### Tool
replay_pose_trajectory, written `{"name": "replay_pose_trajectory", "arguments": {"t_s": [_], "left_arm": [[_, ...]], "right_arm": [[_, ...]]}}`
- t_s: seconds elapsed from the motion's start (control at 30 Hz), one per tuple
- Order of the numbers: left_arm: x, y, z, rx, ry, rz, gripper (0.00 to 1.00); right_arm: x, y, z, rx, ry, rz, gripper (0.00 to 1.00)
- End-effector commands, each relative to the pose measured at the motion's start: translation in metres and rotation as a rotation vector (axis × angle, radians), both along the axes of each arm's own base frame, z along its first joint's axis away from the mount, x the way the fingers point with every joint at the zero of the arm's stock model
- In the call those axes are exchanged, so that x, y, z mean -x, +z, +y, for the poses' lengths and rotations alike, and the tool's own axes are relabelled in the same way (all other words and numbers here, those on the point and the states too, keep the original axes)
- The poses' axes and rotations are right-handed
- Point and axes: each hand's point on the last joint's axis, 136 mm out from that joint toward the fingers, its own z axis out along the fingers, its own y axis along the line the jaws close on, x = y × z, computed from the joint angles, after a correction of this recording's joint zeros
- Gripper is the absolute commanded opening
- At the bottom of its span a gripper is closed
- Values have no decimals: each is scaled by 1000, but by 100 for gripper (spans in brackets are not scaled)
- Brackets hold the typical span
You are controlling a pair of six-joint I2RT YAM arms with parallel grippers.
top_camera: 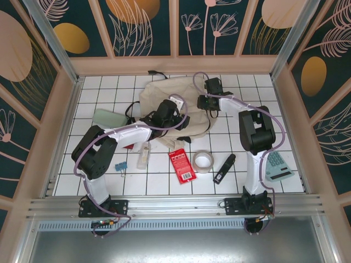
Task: Pack the student bag
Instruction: Unzip the student bag at the top-center of the table.
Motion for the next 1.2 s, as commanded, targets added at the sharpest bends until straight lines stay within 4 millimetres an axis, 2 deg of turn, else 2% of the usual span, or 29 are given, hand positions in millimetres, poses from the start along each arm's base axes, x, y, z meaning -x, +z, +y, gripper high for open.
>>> {"name": "replay_pose_trajectory", "arguments": {"t_s": [0.0,0.03,0.1,0.4,0.43,0.5,0.57,0.73,0.8,0.87,0.97,1.03,1.1,1.17], "left_arm": [[-7,-1,-2,13,23,5,59],[-8,-1,-2,14,24,6,59],[-9,-2,-3,7,25,8,59],[-12,-4,-4,6,38,28,61],[-13,-5,-5,5,42,33,61],[-19,-7,-6,0,71,47,61],[-25,-11,-9,-3,90,63,61],[-47,-22,-15,13,185,119,58],[-62,-27,-20,41,231,155,53],[-77,-31,-25,92,261,186,44],[-99,-31,-37,187,278,219,39],[-113,-31,-45,237,283,232,41],[-125,-30,-56,265,264,241,53],[-135,-32,-65,266,246,237,54]], "right_arm": [[3,-14,-9,56,-5,27,37],[2,-14,-11,63,-9,23,36],[-1,-15,-14,80,-15,16,28],[-10,-25,-15,115,-9,27,26],[-9,-25,-16,116,-13,25,22],[-8,-21,-17,113,-21,13,5],[-4,-14,-17,98,-24,-12,0],[6,11,-15,35,-18,-81,0],[11,15,-15,19,-17,-102,0],[15,18,-11,-17,1,-118,0],[19,16,-9,-51,15,-122,0],[20,11,-9,-65,19,-113,0],[21,7,-9,-87,22,-102,0],[22,5,-8,-114,26,-98,0]]}}
